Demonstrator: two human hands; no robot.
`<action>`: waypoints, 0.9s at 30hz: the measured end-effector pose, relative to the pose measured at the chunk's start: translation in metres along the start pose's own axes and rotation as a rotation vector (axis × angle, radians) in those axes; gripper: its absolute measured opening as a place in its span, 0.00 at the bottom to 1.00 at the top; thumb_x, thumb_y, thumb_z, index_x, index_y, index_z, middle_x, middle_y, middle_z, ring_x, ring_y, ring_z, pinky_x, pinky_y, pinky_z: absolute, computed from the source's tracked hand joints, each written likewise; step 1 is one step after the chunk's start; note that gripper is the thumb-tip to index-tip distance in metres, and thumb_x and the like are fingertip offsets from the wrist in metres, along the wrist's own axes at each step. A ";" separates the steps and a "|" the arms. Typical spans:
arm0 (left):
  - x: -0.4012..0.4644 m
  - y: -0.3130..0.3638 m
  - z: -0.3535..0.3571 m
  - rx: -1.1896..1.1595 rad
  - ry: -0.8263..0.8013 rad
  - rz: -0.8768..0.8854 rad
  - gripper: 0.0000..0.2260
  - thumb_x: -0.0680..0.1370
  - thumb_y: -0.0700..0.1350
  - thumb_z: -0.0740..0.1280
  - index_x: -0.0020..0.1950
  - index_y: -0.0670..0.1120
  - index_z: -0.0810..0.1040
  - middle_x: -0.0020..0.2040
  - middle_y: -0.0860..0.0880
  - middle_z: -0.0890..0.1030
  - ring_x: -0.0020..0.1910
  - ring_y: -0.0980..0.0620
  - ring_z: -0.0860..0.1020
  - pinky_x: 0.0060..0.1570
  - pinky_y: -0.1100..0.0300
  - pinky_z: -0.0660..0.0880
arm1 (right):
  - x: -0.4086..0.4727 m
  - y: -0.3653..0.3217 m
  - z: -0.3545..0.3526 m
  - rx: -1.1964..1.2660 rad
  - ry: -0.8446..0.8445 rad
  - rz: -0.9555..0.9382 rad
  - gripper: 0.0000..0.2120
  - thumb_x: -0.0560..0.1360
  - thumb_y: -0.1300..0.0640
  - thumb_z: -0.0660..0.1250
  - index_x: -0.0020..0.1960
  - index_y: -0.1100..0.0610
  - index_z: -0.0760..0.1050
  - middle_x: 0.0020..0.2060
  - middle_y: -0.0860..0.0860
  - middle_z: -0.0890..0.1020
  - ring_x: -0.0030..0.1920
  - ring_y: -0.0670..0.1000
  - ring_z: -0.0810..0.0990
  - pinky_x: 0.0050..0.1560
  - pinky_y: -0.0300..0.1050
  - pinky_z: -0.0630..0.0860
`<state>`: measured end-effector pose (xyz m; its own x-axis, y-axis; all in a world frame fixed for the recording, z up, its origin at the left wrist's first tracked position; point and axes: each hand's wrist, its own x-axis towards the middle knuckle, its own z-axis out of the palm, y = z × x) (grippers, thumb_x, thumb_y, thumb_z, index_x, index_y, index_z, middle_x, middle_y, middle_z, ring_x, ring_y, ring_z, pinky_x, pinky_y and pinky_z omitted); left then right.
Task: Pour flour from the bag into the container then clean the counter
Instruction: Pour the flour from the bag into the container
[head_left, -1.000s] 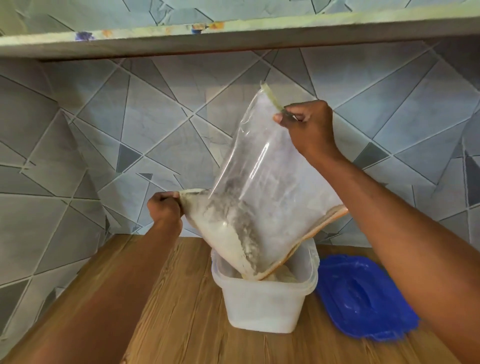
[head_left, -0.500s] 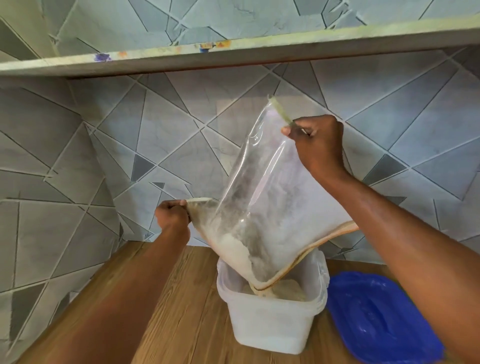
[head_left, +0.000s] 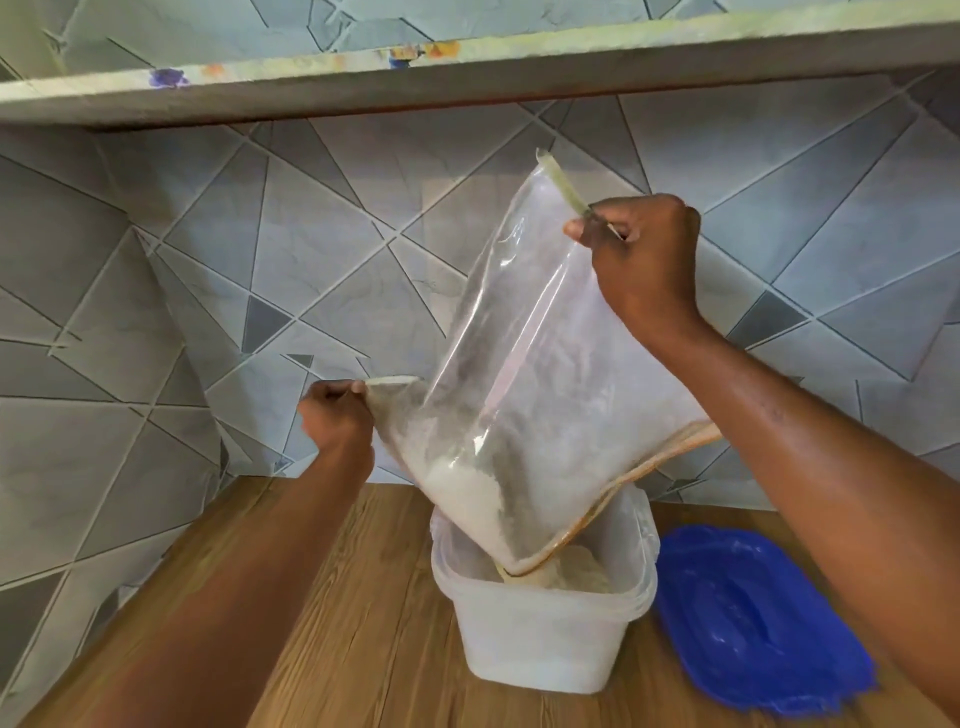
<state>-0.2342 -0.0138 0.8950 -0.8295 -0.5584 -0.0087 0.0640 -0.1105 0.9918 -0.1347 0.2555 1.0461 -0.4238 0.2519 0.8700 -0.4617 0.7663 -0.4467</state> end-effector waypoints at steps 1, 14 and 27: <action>-0.001 0.001 -0.001 -0.005 -0.006 -0.013 0.13 0.72 0.32 0.61 0.35 0.48 0.77 0.42 0.43 0.82 0.42 0.39 0.81 0.42 0.44 0.83 | 0.001 0.004 0.001 0.004 0.055 0.042 0.13 0.75 0.55 0.72 0.36 0.62 0.81 0.29 0.41 0.76 0.28 0.43 0.70 0.37 0.42 0.69; -0.001 0.004 0.012 -0.007 -0.028 0.111 0.10 0.74 0.35 0.66 0.39 0.50 0.79 0.42 0.46 0.84 0.43 0.44 0.82 0.51 0.41 0.83 | 0.008 0.008 0.015 0.047 0.070 0.171 0.12 0.73 0.53 0.74 0.41 0.64 0.82 0.35 0.55 0.86 0.36 0.60 0.80 0.44 0.51 0.80; -0.001 0.007 0.013 -0.010 -0.033 0.114 0.09 0.76 0.35 0.67 0.40 0.48 0.79 0.43 0.45 0.83 0.42 0.45 0.80 0.51 0.41 0.83 | 0.000 0.029 0.005 0.110 0.052 0.103 0.09 0.74 0.56 0.73 0.38 0.60 0.83 0.31 0.52 0.83 0.34 0.53 0.80 0.39 0.51 0.79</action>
<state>-0.2404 -0.0034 0.9037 -0.8343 -0.5405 0.1084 0.1643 -0.0561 0.9848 -0.1517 0.2745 1.0320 -0.4338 0.3583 0.8267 -0.5015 0.6662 -0.5519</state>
